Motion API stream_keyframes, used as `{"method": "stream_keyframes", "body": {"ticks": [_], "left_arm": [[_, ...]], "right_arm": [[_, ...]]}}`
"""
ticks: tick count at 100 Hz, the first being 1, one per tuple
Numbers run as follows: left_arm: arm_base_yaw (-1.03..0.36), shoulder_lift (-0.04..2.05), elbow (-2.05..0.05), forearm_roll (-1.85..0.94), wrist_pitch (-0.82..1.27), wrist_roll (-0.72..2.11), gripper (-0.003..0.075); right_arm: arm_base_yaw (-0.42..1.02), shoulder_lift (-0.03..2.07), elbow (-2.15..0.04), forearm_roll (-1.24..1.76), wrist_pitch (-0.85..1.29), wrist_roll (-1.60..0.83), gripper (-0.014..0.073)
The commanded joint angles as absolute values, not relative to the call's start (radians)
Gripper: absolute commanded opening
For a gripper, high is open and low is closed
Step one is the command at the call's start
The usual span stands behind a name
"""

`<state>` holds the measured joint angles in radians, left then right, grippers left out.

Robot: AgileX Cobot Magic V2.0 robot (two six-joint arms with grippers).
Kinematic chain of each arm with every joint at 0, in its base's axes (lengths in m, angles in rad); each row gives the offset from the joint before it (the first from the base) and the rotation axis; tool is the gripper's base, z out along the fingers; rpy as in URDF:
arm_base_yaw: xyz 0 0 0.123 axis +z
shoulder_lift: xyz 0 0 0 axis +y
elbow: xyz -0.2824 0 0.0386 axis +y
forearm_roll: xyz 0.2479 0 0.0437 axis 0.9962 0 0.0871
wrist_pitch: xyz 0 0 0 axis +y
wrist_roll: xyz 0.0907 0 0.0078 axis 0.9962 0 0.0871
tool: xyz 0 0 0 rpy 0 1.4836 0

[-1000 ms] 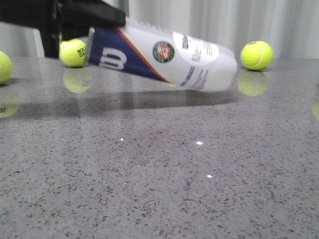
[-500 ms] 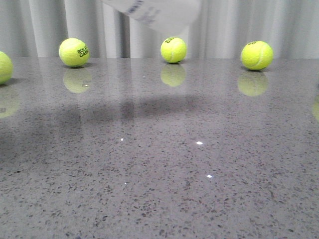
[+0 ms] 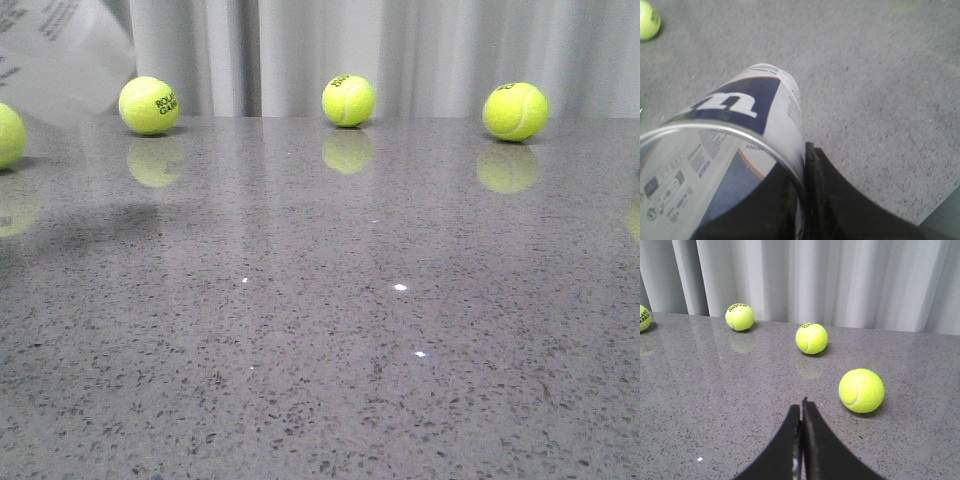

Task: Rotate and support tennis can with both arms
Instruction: 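Lift the can with the left gripper and rotate it upright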

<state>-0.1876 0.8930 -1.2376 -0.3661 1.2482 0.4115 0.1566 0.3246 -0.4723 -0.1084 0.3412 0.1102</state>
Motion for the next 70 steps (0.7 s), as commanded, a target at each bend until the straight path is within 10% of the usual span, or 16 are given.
{"method": "stream_keyframes", "body": {"ticks": [1, 70], "left_arm": [[-0.193, 0.92, -1.298, -0.352, 1.27, 0.364, -0.0021], [-0.195, 1.131, -1.303, -0.295, 1.275, 0.358, -0.0018]], "right_arm": [[0.151, 0.33, -0.497, -0.122, 0.258, 0.109, -0.007], [0.151, 0.33, -0.497, -0.122, 0.258, 0.109, -0.007]]}}
